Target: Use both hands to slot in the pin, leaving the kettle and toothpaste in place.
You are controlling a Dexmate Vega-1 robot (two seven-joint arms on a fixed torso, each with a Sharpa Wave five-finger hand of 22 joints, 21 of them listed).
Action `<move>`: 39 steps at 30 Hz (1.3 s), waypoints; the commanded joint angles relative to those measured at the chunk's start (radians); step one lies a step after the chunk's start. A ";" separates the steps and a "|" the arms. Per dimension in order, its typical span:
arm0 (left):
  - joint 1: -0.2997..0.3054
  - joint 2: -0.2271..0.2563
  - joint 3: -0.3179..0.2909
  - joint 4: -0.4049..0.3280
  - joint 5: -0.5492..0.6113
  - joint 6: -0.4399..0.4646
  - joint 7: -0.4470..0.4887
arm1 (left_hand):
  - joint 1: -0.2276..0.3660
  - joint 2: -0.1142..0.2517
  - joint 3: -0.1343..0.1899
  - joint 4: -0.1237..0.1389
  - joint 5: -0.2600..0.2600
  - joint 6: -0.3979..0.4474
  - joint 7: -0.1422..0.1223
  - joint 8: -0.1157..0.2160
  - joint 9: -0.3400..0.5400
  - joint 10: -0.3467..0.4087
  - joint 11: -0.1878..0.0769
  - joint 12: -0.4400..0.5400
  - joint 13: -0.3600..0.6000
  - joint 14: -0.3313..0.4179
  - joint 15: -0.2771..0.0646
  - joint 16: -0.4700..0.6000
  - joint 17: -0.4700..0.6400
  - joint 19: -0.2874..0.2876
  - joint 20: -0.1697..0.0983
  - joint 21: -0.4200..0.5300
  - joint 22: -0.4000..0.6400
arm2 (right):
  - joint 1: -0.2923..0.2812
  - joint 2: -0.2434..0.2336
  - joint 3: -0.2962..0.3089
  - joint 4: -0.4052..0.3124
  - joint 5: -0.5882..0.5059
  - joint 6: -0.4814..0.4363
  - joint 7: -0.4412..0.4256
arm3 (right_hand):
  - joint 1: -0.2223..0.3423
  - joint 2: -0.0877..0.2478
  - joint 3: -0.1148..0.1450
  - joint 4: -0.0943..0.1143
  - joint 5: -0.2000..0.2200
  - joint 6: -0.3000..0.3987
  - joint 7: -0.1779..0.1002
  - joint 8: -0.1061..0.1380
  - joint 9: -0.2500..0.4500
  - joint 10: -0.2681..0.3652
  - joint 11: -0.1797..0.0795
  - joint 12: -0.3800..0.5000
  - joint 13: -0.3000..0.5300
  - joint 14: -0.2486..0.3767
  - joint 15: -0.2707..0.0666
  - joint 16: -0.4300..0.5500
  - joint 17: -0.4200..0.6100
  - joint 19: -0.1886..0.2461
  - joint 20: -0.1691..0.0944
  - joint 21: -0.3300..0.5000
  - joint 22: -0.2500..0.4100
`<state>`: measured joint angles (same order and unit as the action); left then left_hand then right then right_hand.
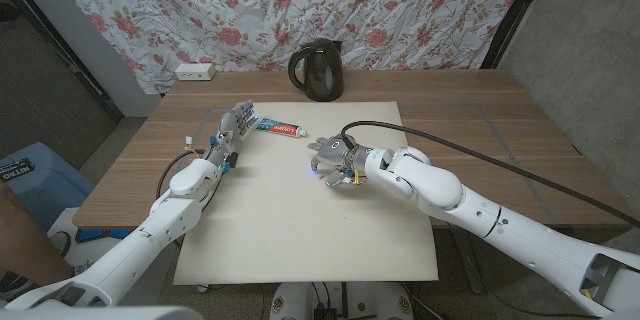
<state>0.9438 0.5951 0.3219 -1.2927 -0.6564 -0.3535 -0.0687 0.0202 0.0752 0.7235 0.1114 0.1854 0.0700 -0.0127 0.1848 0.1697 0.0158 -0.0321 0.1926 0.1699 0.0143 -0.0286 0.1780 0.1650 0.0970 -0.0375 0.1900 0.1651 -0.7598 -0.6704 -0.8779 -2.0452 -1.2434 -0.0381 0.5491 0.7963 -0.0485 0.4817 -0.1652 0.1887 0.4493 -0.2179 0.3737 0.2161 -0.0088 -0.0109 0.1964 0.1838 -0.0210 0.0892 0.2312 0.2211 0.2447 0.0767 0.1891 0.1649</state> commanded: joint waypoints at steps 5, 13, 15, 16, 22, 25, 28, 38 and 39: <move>0.002 -0.002 -0.001 0.008 -0.016 0.014 -0.008 | -0.001 0.080 0.004 0.006 0.005 0.010 0.000 -0.002 0.005 0.004 0.001 -0.002 0.005 0.006 0.001 -0.001 0.005 0.006 0.002 0.001 0.005 | 0.006 -0.004 -0.003 0.031 0.005 0.016 -0.055 | 0.016 -0.003 -0.006 0.000 0.002 0.045 -0.001 0.022 0.005 0.024 -0.004 0.007 0.006 0.016 -0.004 0.008 0.003 0.023 -0.003 0.011 0.003; 0.008 -0.003 -0.001 0.009 -0.023 0.021 -0.008 | -0.001 0.079 0.004 0.007 0.004 0.012 0.000 -0.002 0.005 0.004 0.001 -0.002 0.006 0.006 0.001 -0.001 0.005 0.006 0.002 0.001 0.005 | 0.011 -0.010 -0.003 0.035 0.016 0.028 -0.069 | 0.018 -0.004 -0.011 0.001 0.004 0.070 -0.001 0.034 0.008 0.028 -0.005 0.006 0.006 0.017 -0.008 0.007 0.004 0.029 -0.006 0.010 0.003; 0.011 -0.002 -0.002 0.007 -0.023 0.022 -0.006 | -0.001 0.079 0.004 0.007 0.004 0.012 -0.001 -0.002 0.005 0.003 0.001 -0.003 0.006 0.006 0.001 -0.001 0.005 0.006 0.003 0.001 0.005 | 0.015 -0.009 -0.004 0.042 0.019 0.033 -0.076 | 0.018 -0.005 -0.012 0.002 0.005 0.078 0.000 0.038 0.009 0.031 -0.004 0.007 0.006 0.019 -0.010 0.008 0.005 0.030 -0.006 0.009 0.003; 0.013 -0.001 -0.003 0.005 -0.024 0.022 -0.005 | -0.001 0.079 0.004 0.007 0.004 0.012 -0.001 -0.002 0.005 0.003 0.001 -0.003 0.006 0.006 0.001 -0.001 0.005 0.006 0.003 0.001 0.005 | 0.016 -0.010 -0.004 0.045 0.022 0.036 -0.082 | 0.018 -0.005 -0.013 0.002 0.005 0.083 0.000 0.040 0.009 0.033 -0.004 0.007 0.006 0.019 -0.011 0.008 0.005 0.032 -0.008 0.009 0.003; 0.025 0.006 -0.009 -0.007 -0.023 0.027 0.009 | -0.001 0.079 0.004 0.008 0.004 0.013 -0.001 -0.002 0.005 0.003 0.002 -0.003 0.006 0.006 0.002 -0.001 0.005 0.007 0.003 0.001 0.005 | 0.020 -0.015 -0.006 0.056 0.028 0.053 -0.113 | 0.023 -0.004 -0.019 0.002 0.008 0.130 -0.002 0.063 0.015 0.048 -0.008 0.008 0.005 0.040 -0.026 0.016 0.007 0.055 -0.020 0.013 0.003; 0.027 0.006 -0.011 -0.007 -0.026 0.026 0.008 | -0.002 0.079 0.004 0.008 0.004 0.013 -0.001 -0.002 0.005 0.003 0.004 -0.003 0.006 0.006 0.002 -0.001 0.005 0.007 0.002 0.001 0.005 | 0.021 -0.015 -0.007 0.064 0.030 0.057 -0.132 | 0.027 -0.003 -0.020 0.001 0.010 0.143 -0.002 0.070 0.016 0.053 -0.014 0.009 0.005 0.046 -0.031 0.018 0.008 0.062 -0.023 0.014 0.004; 0.027 0.006 -0.010 -0.007 -0.026 0.027 0.007 | -0.002 0.079 0.005 0.009 0.004 0.013 -0.001 -0.002 0.005 0.004 0.004 -0.002 0.006 0.006 0.002 -0.001 0.005 0.007 0.002 0.001 0.005 | 0.020 -0.015 -0.009 0.073 0.025 0.057 -0.155 | 0.032 0.000 -0.021 0.001 0.011 0.159 -0.002 0.078 0.018 0.060 -0.015 0.010 0.005 0.051 -0.038 0.020 0.008 0.070 -0.026 0.015 0.004; 0.019 0.000 -0.009 0.006 -0.025 0.022 0.002 | -0.002 0.078 0.005 0.010 0.004 0.014 -0.002 -0.002 0.005 0.003 0.002 -0.003 0.006 0.005 0.004 -0.001 0.005 0.008 0.003 0.002 0.005 | 0.023 -0.023 -0.012 0.091 0.022 0.067 -0.201 | 0.046 0.003 -0.025 0.000 0.012 0.201 -0.003 0.100 0.025 0.075 -0.018 0.011 0.005 0.070 -0.050 0.028 0.012 0.098 -0.037 0.019 0.004; 0.019 0.000 -0.008 0.006 -0.025 0.021 0.001 | -0.002 0.078 0.005 0.010 0.004 0.014 -0.001 -0.002 0.005 0.003 0.002 -0.003 0.006 0.006 0.003 -0.001 0.005 0.008 0.003 0.001 0.005 | 0.023 -0.024 -0.012 0.091 0.021 0.066 -0.203 | 0.047 0.003 -0.026 0.000 0.012 0.206 -0.003 0.102 0.025 0.077 -0.019 0.011 0.005 0.071 -0.053 0.028 0.012 0.101 -0.038 0.019 0.004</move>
<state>0.9655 0.5992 0.3143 -1.2961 -0.6797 -0.3267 -0.0629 0.0202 0.0752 0.7275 0.1154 0.1854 0.0753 -0.0180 0.1848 0.1697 0.0194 -0.0284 0.1926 0.1699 0.0143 -0.0286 0.1780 0.1650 0.0969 -0.0376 0.1900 0.1652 -0.7385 -0.6862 -0.8868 -1.9722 -1.2186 0.0139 0.4176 0.8243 -0.0419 0.4592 -0.1657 0.1927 0.6363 -0.2202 0.4667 0.2357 0.0545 -0.0275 0.2003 0.1838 0.0398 0.0394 0.2516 0.2305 0.3325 0.0395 0.2045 0.1649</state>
